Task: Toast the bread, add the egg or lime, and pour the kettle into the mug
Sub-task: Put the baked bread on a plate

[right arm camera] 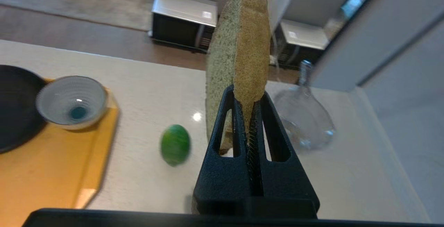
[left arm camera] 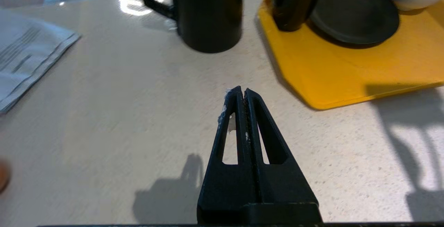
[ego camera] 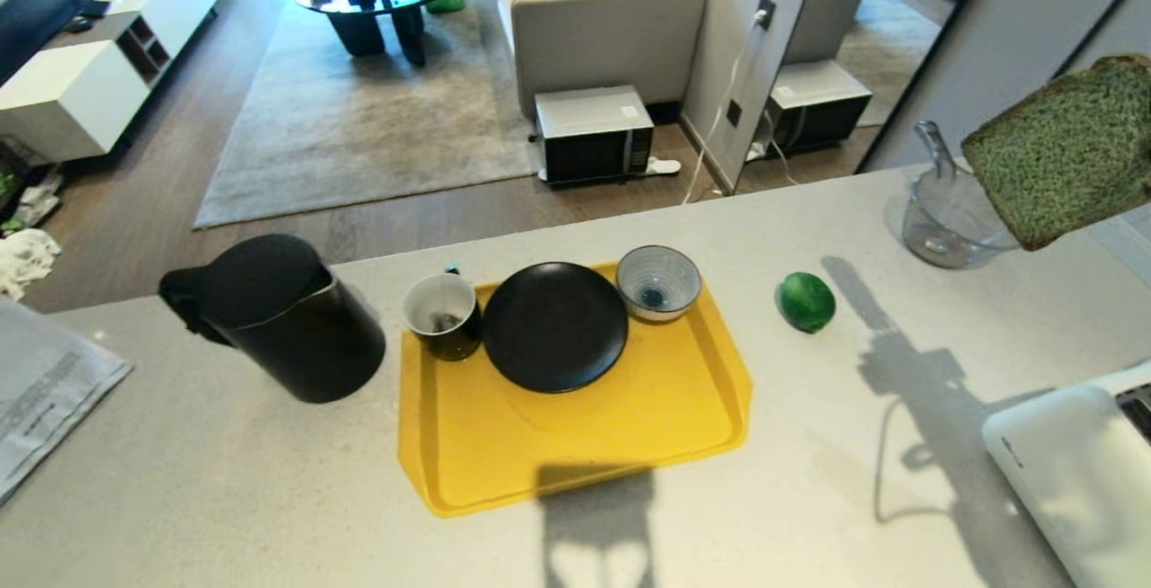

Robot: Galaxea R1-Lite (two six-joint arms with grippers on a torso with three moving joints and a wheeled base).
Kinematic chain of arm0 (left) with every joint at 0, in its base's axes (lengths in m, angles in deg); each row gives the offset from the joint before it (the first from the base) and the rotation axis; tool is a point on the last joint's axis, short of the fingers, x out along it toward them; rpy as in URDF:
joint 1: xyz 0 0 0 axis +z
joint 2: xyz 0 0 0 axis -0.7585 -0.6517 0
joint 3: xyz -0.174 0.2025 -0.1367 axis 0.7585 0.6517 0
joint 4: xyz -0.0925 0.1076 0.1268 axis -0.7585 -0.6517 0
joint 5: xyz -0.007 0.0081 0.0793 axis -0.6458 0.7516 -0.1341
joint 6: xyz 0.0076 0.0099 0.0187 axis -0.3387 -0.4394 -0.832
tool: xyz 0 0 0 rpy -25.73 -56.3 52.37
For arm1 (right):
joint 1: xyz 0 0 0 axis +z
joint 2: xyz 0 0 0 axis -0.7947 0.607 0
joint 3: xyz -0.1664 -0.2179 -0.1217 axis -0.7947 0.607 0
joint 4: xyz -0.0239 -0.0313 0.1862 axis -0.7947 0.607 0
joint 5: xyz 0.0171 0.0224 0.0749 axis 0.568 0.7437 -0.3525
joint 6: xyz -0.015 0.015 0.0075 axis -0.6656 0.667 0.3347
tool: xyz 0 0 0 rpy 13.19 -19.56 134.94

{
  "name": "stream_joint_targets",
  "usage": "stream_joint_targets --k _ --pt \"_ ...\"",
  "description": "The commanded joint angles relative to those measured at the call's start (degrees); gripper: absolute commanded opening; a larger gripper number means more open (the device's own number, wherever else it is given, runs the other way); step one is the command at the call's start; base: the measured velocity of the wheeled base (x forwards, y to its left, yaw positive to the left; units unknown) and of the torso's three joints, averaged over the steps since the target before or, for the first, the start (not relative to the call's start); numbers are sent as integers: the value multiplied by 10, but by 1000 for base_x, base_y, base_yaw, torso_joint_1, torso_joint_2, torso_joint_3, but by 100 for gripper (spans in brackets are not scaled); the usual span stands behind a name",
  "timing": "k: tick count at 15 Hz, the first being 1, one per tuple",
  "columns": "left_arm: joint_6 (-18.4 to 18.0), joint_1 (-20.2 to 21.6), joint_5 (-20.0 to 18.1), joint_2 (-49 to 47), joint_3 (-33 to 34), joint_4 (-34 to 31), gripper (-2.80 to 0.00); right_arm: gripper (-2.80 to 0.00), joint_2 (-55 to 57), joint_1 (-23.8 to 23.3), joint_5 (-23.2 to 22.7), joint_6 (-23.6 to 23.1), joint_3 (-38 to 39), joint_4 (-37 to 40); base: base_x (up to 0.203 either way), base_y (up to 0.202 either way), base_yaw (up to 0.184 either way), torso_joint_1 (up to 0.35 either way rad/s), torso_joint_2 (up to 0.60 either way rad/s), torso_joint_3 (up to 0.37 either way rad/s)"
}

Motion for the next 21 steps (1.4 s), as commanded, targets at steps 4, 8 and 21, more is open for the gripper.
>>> stream_joint_targets --k 4,8,21 --pt "0 0 1 1 10 0 -280 -280 -1 2 -7 -3 8 -2 0 -2 78 2 3 0" --pt "0 0 1 1 10 0 -280 -280 -3 53 -50 -5 8 2 0 0 0 0 0 0" --pt "0 0 1 1 10 0 -280 -280 261 453 275 198 -117 104 0 0 0 0 0 0"
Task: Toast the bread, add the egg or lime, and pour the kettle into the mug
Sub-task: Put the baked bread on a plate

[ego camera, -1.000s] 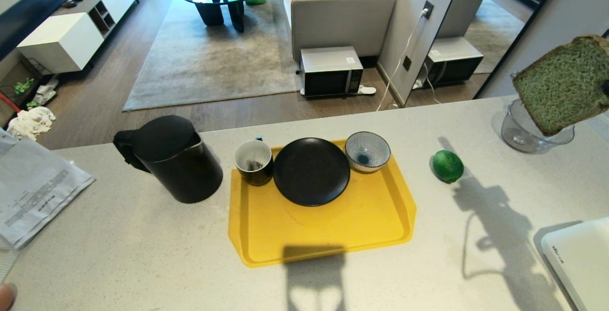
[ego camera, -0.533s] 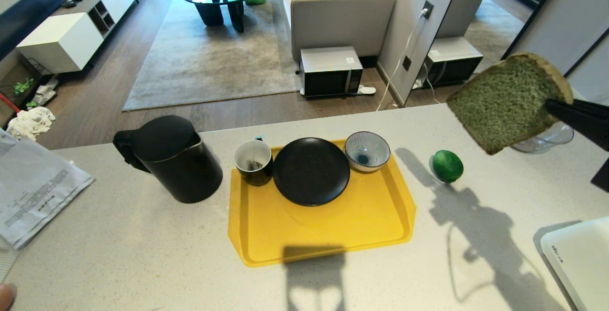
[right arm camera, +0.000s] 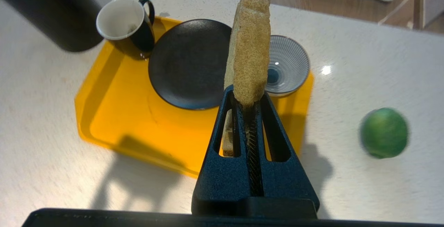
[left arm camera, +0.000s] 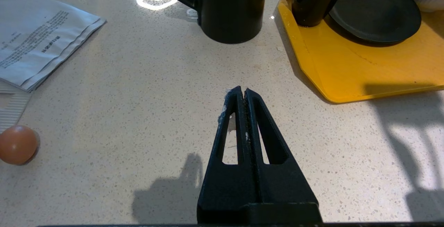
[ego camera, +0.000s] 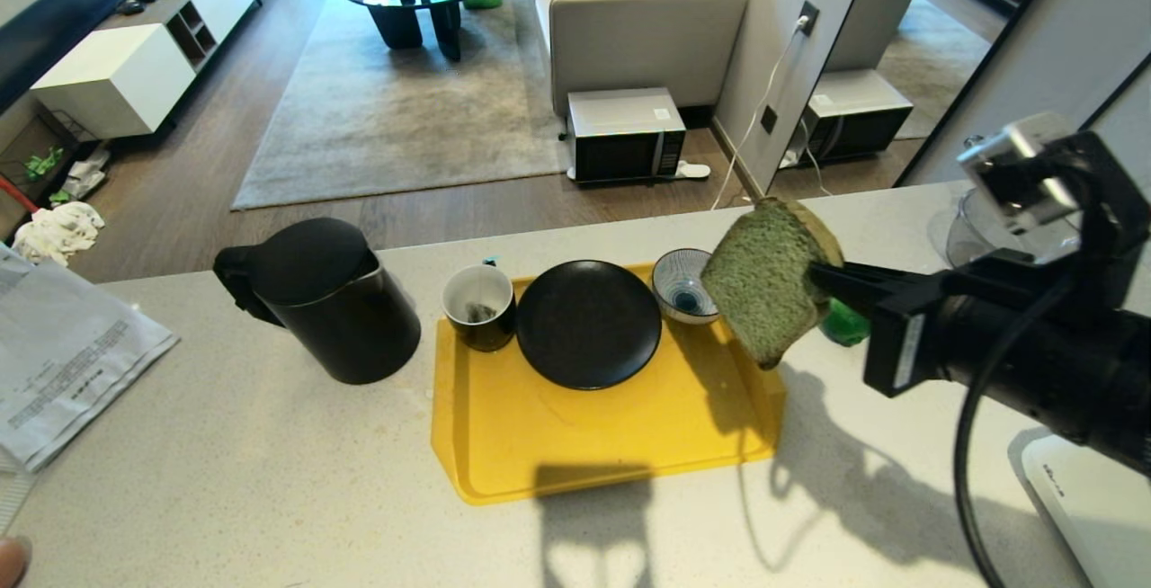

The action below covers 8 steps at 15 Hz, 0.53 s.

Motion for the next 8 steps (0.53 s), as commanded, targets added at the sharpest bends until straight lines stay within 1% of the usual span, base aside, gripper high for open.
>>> stream_joint_targets --k 1,2,3,4,8 --pt "0 0 0 1 10 1 -280 -280 127 32 63 81 -64 0 0 0 0 0 0 0" --pt "0 0 0 1 10 0 -280 -280 155 39 83 120 -81 2 0 0 0 0 0 0" --pt "0 0 0 1 10 1 -280 -280 173 49 93 149 -87 4 0 0 0 0 0 0" --pt "0 0 0 1 10 1 -280 -280 185 57 98 166 -89 5 0 0 0 0 0 0" --pt "0 0 1 1 10 0 -280 -280 225 70 100 182 -95 4 0 0 0 0 0 0"
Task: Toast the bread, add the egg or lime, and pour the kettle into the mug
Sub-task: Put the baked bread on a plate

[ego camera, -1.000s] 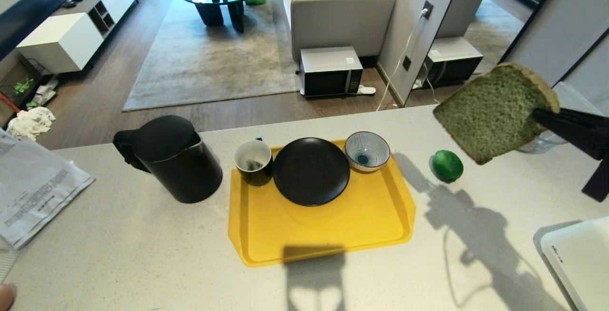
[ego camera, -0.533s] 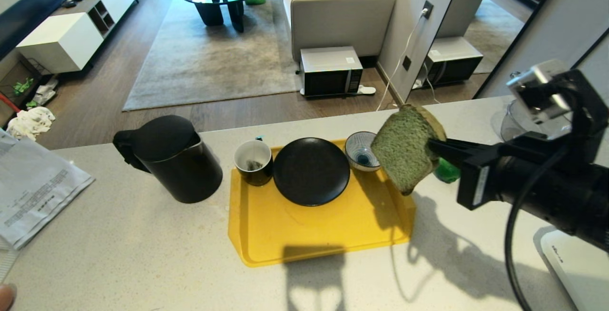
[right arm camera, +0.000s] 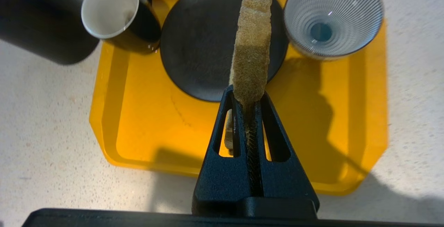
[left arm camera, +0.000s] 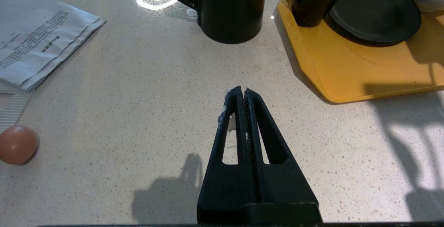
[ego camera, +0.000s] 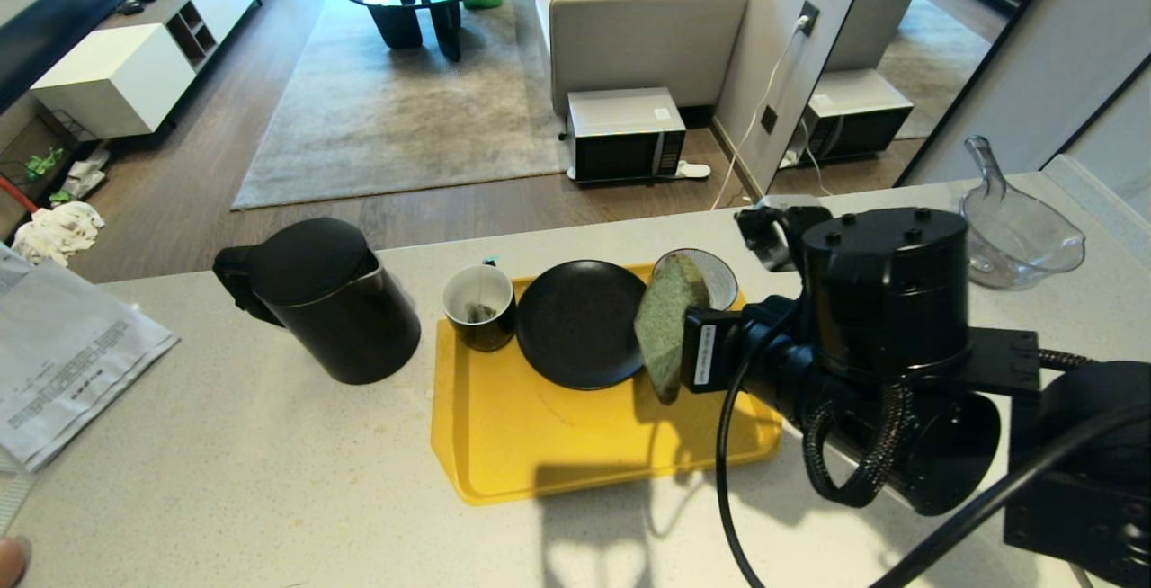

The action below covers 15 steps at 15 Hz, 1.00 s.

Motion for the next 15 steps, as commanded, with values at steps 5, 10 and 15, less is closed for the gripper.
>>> stream_joint_targets --k 5,10,15 --pt "0 0 0 1 10 0 -280 -280 97 41 3 20 -47 -4 0 0 0 0 0 0" --pt "0 0 0 1 10 1 -280 -280 164 44 14 20 -134 -2 0 0 0 0 0 0" --pt "0 0 0 1 10 0 -280 -280 214 41 25 20 -186 -2 0 0 0 0 0 0"
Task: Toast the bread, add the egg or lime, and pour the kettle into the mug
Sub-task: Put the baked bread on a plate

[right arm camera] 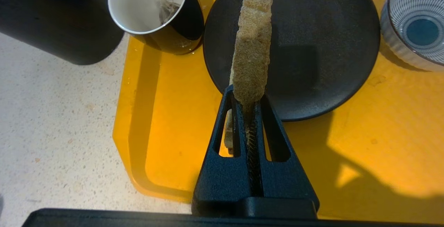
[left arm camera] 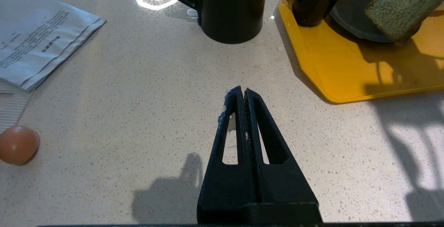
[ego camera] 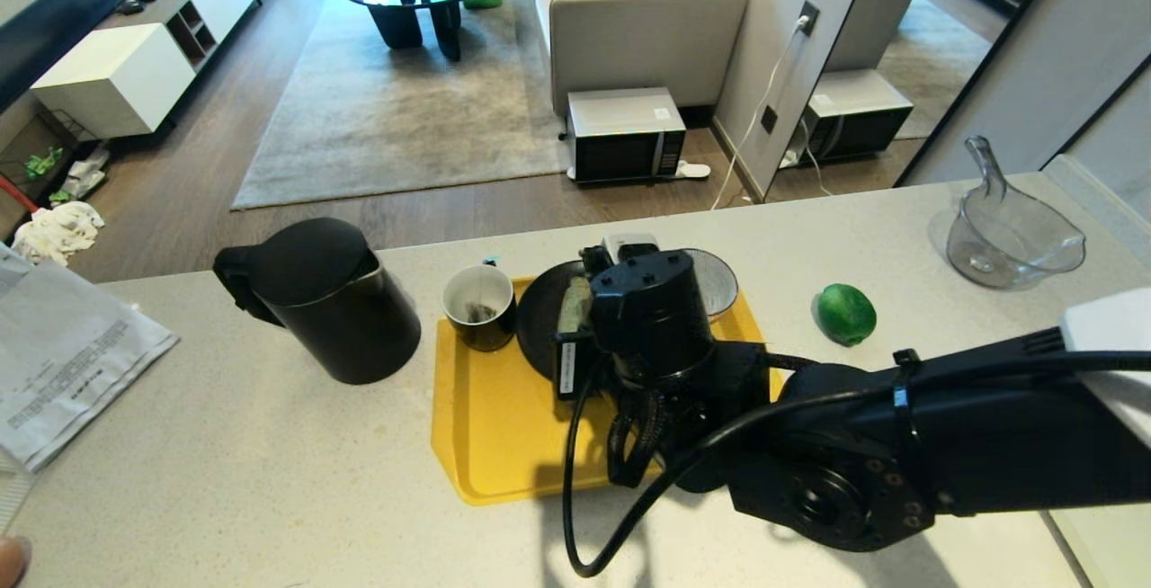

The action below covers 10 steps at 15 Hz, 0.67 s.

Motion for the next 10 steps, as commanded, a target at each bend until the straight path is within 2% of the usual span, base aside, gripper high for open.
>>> stream_joint_targets --k 1,6,10 --pt "0 0 0 1 10 1 -280 -280 28 -6 3 1 -19 -3 0 0 0 0 0 0" --pt "0 0 0 1 10 1 -280 -280 46 -10 3 1 -59 -1 0 0 0 0 0 0" --pt "0 0 0 1 10 0 -280 -280 54 -18 3 1 -55 -1 0 0 0 0 0 0"
